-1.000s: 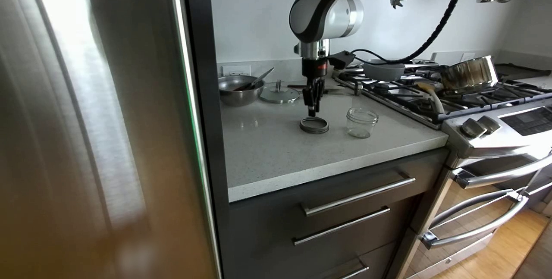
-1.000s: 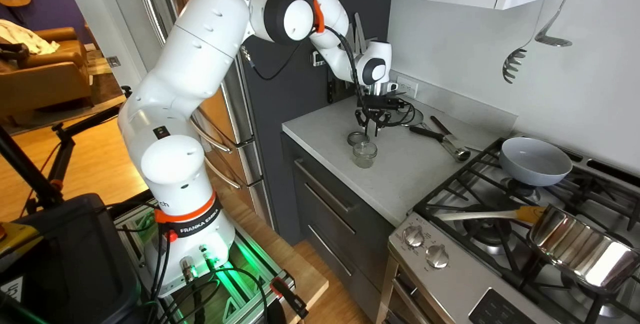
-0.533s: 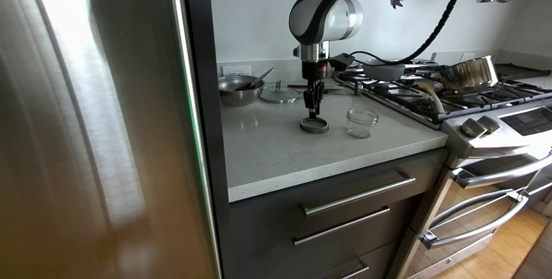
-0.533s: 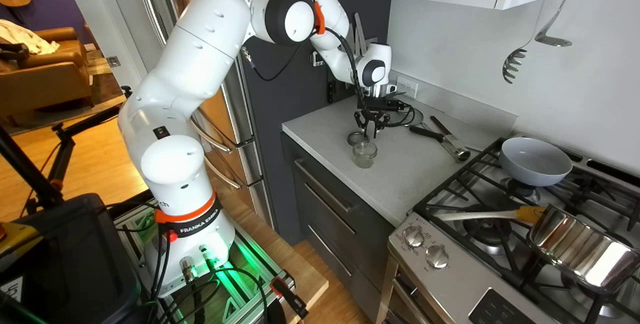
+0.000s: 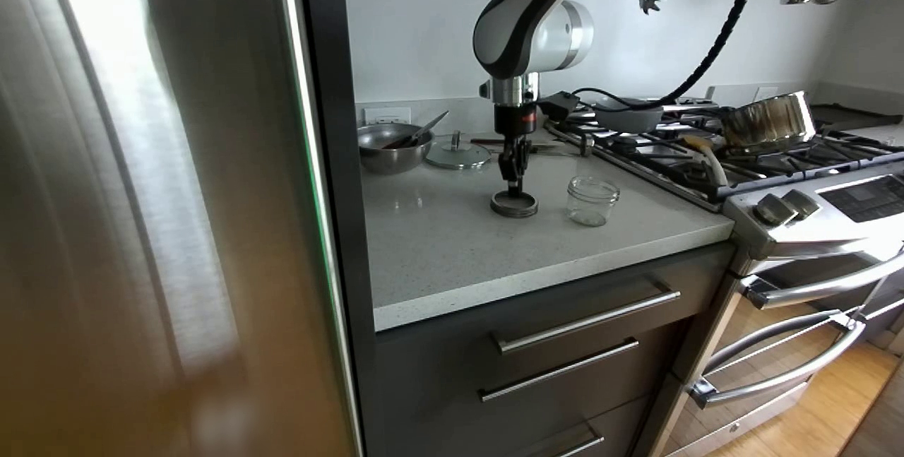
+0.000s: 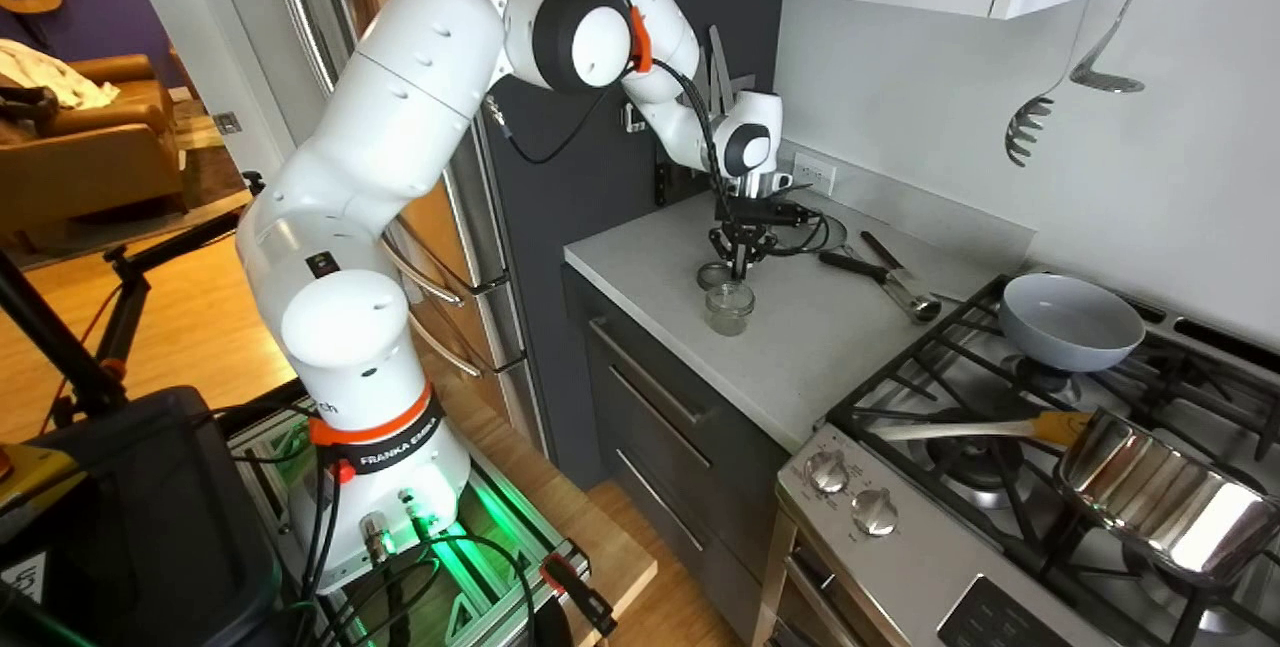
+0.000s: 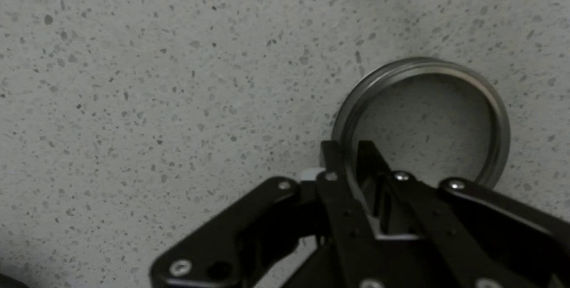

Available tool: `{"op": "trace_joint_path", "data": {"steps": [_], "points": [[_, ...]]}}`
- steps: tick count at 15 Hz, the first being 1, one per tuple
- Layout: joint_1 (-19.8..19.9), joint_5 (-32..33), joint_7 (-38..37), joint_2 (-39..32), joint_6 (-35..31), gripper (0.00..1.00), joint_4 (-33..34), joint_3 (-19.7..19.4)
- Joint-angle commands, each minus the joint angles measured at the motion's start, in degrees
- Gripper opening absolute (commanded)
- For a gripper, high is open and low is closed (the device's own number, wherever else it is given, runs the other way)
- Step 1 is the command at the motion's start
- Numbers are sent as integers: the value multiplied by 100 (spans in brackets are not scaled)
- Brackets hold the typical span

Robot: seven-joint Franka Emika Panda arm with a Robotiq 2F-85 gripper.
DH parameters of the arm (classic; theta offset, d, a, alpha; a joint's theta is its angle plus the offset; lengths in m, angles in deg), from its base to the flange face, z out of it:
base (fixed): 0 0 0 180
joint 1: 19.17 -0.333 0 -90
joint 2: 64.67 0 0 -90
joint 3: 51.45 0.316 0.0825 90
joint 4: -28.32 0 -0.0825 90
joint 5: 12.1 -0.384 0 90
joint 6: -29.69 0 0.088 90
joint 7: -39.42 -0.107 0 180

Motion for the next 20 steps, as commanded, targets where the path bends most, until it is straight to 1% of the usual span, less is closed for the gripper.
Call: {"op": "trace_joint_path", "data": {"steps": [1, 3, 5, 6, 7, 8, 9, 14, 20], "points": [[106, -70, 163, -141, 189, 20, 194, 90], [99, -60, 145, -115, 168, 18, 167, 78], [93, -49, 107, -49, 130, 10, 104, 61], [92, -44, 86, -7, 106, 7, 63, 52], [89, -33, 67, 43, 71, 0, 9, 40], [86, -27, 45, 85, 52, 2, -32, 31], [83, -11, 21, 124, 31, 1, -63, 13], [-22, 113, -335, 539, -56, 2, -437, -146], [-429, 630, -1534, 1224, 45, 2, -1169, -491]]}}
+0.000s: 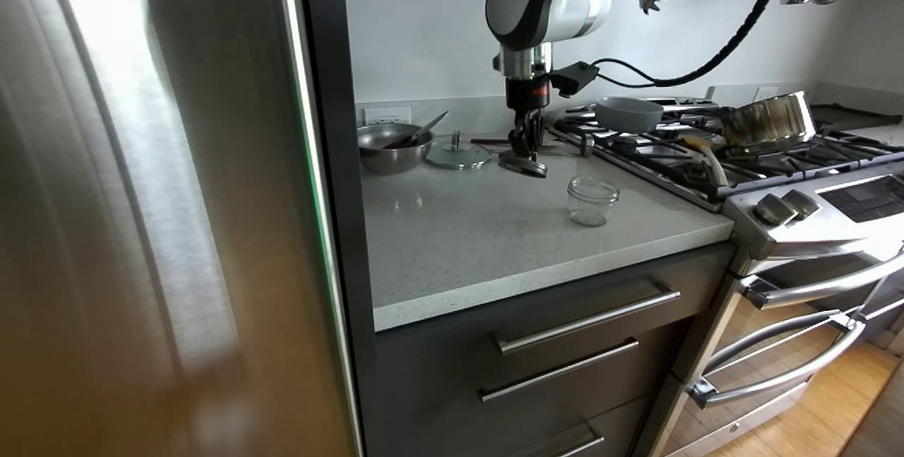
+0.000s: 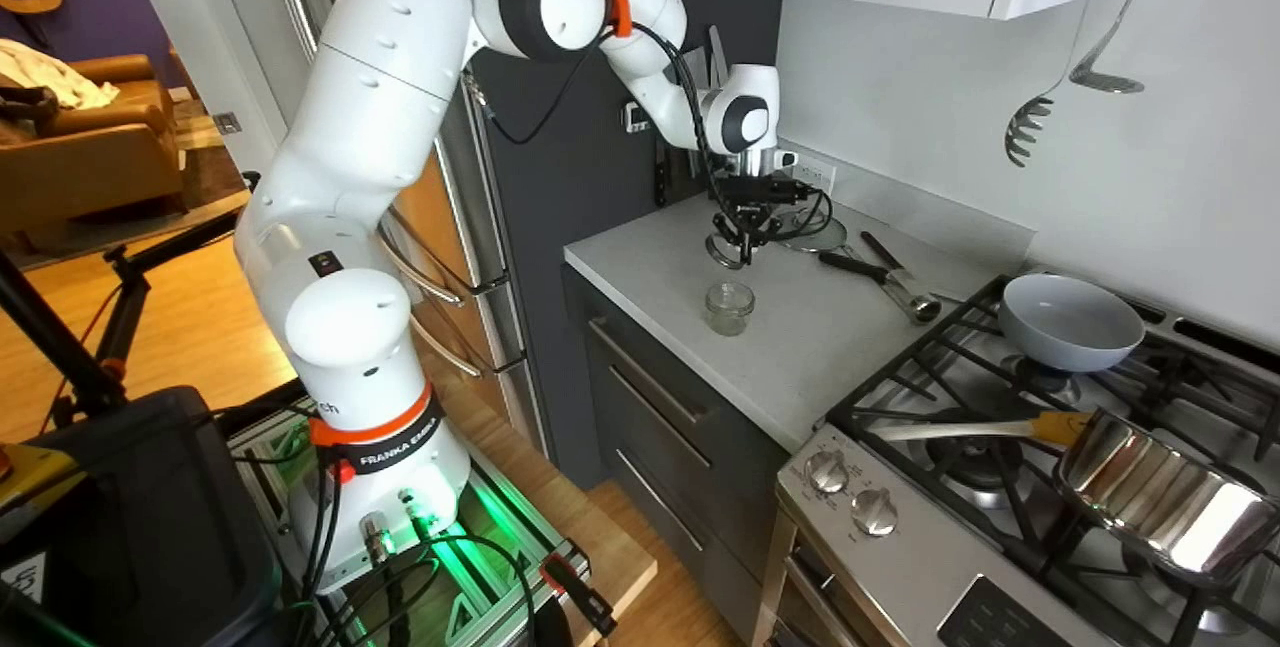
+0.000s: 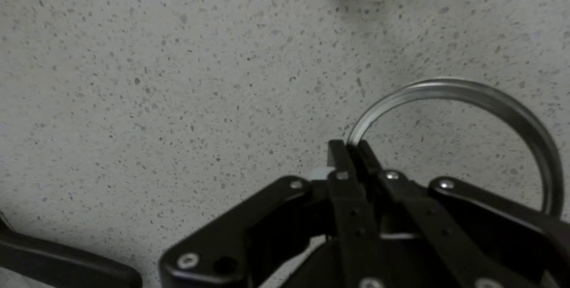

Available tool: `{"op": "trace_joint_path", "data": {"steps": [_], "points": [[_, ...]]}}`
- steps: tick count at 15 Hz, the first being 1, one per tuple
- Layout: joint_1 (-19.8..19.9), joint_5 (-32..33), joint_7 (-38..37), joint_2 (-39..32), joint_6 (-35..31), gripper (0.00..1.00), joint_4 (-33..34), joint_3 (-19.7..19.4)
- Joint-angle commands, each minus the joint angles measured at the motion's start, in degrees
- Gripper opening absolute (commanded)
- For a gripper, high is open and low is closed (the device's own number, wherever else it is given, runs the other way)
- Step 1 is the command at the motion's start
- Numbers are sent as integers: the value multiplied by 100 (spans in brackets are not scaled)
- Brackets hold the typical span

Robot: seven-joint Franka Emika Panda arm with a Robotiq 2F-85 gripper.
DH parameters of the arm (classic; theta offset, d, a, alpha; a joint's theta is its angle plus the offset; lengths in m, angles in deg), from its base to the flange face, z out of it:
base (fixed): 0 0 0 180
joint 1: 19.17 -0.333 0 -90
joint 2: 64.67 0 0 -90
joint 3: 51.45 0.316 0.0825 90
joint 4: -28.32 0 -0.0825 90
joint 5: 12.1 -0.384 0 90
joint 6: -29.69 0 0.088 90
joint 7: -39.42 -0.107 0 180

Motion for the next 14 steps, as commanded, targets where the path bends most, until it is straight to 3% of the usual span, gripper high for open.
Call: {"op": "trace_joint_path", "data": {"steps": [1, 7, 14], "points": [[-341, 424, -885, 530, 51, 2, -707, -286], [-632, 863, -2316, 1033, 102, 2, -1457, -611], [-630, 1173, -3208, 1625, -33, 2, -2085, -771]]}}
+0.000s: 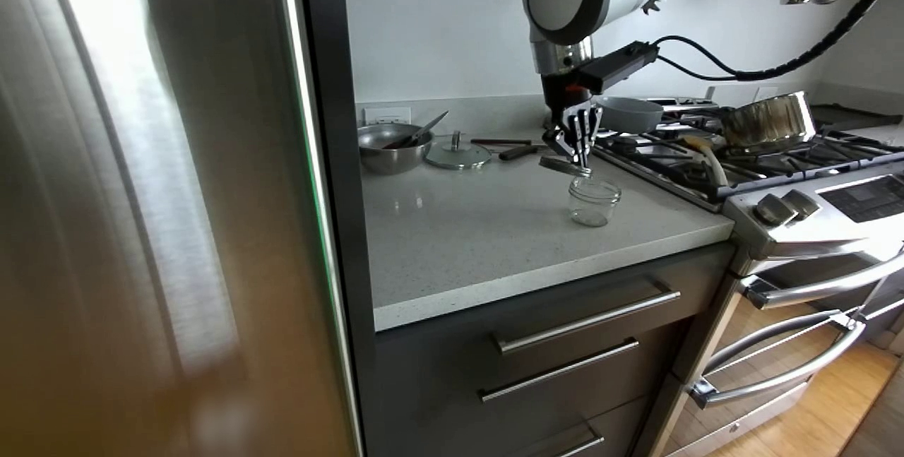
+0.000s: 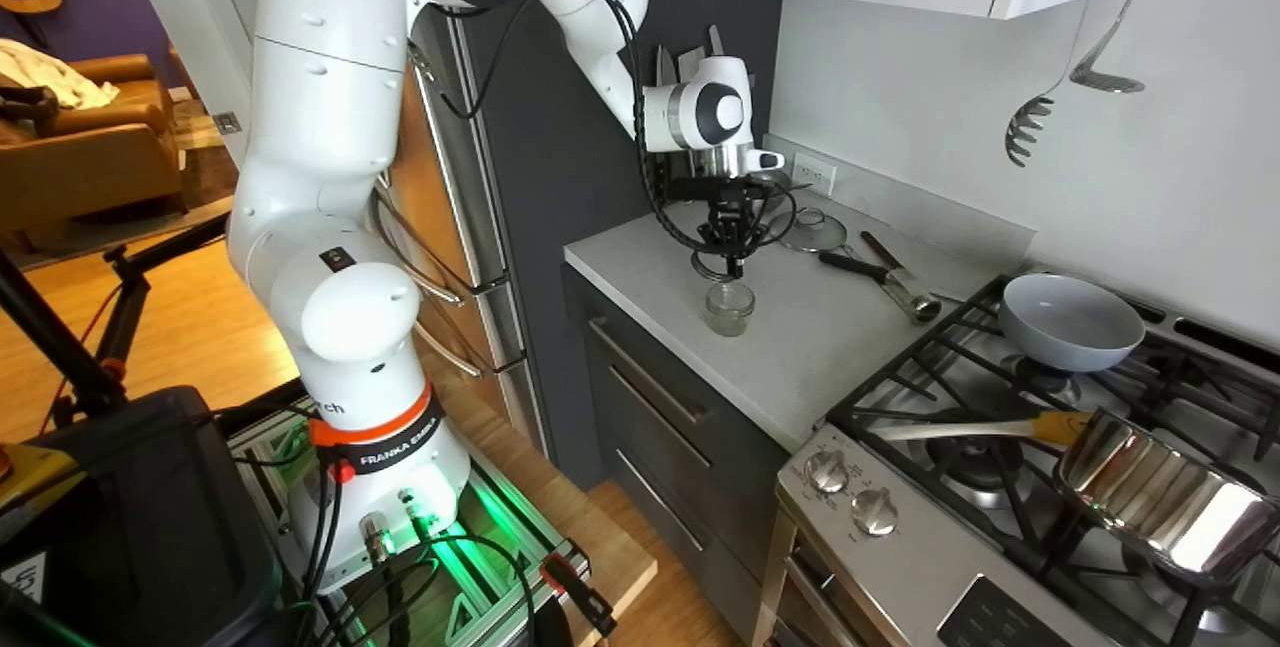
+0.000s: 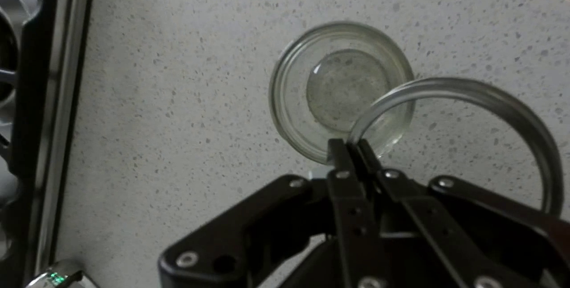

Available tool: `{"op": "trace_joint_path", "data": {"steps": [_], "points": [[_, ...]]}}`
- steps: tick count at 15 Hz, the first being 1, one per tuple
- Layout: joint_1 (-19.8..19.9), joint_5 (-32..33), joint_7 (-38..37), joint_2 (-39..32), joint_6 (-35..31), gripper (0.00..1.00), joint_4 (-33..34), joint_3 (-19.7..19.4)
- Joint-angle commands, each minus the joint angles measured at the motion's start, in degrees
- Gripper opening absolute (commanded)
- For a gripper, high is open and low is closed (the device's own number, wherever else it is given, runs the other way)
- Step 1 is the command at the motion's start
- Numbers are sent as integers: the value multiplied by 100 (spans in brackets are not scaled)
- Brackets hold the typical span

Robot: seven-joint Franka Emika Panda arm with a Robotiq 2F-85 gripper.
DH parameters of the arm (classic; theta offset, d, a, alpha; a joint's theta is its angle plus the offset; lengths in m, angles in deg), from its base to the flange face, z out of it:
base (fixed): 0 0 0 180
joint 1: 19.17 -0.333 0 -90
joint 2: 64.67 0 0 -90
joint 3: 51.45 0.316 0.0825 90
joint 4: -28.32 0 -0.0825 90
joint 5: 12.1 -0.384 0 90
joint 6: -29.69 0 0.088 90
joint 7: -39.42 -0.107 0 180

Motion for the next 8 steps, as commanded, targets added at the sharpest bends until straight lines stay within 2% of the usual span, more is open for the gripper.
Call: {"op": "trace_joint_path", "data": {"steps": [1, 8], "points": [[-109, 313, -498, 453, 45, 2, -459, -130], [-160, 557, -1529, 459, 632, 2, -482, -172]]}}
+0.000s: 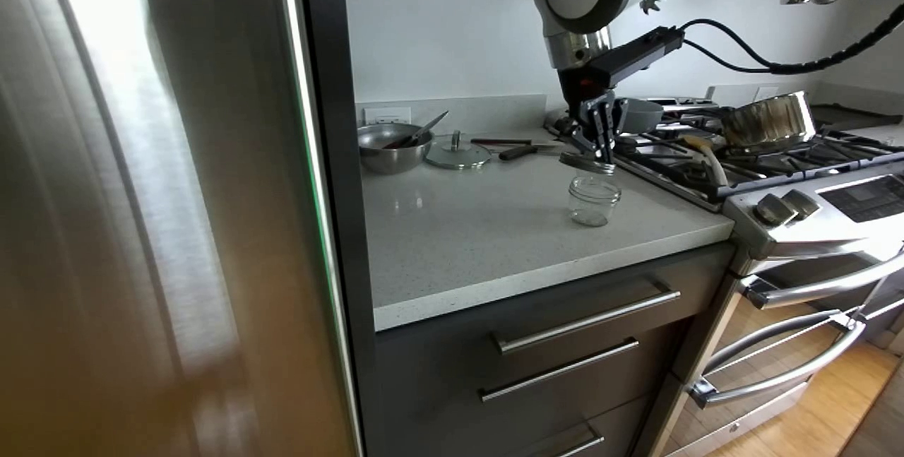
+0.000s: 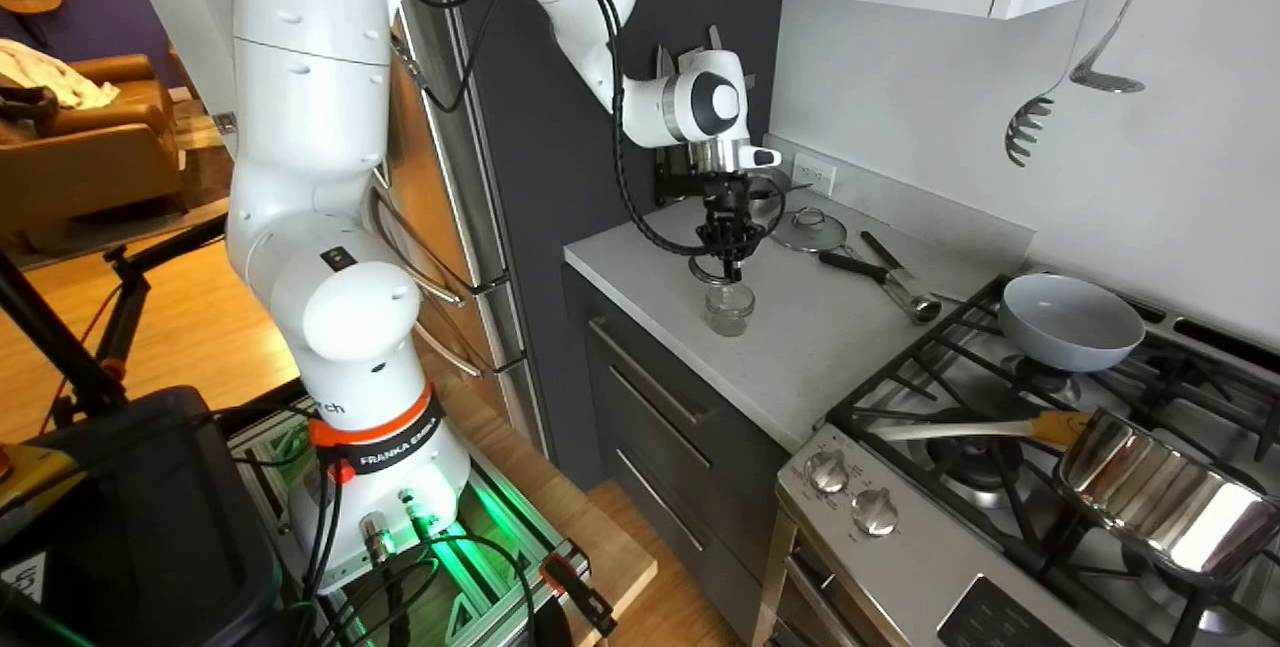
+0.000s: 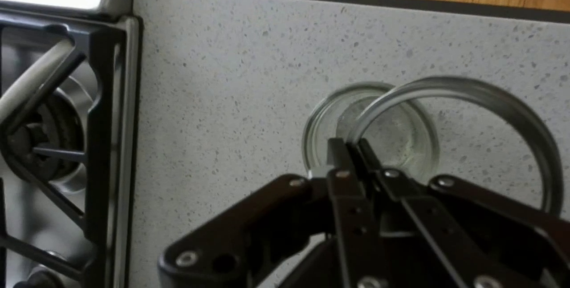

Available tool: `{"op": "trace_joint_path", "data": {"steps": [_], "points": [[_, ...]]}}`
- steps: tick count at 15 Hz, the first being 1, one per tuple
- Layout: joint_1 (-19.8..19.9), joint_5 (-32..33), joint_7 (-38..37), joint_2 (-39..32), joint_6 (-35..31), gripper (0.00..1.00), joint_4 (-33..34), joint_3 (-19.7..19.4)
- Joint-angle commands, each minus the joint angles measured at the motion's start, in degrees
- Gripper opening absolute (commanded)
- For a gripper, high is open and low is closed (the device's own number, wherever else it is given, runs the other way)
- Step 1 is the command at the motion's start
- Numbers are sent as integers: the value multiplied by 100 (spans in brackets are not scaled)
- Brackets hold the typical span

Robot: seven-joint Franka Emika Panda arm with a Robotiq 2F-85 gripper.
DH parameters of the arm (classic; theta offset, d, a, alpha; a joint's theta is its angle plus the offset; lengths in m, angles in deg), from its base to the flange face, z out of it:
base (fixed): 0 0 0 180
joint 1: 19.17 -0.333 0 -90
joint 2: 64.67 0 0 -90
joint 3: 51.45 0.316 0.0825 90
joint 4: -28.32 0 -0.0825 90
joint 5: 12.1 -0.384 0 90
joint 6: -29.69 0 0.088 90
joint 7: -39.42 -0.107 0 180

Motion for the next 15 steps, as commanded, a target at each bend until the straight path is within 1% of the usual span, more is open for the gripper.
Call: {"op": "trace_joint_path", "data": {"steps": [1, 3, 6, 15], "points": [[-117, 236, -625, 98, 212, 2, -193, -113], [-131, 378, -925, 81, 120, 2, -243, -150], [-86, 555, -1112, 40, -88, 2, -284, -182], [-142, 766, -1533, -190, 6, 2, -153, -243]]}}
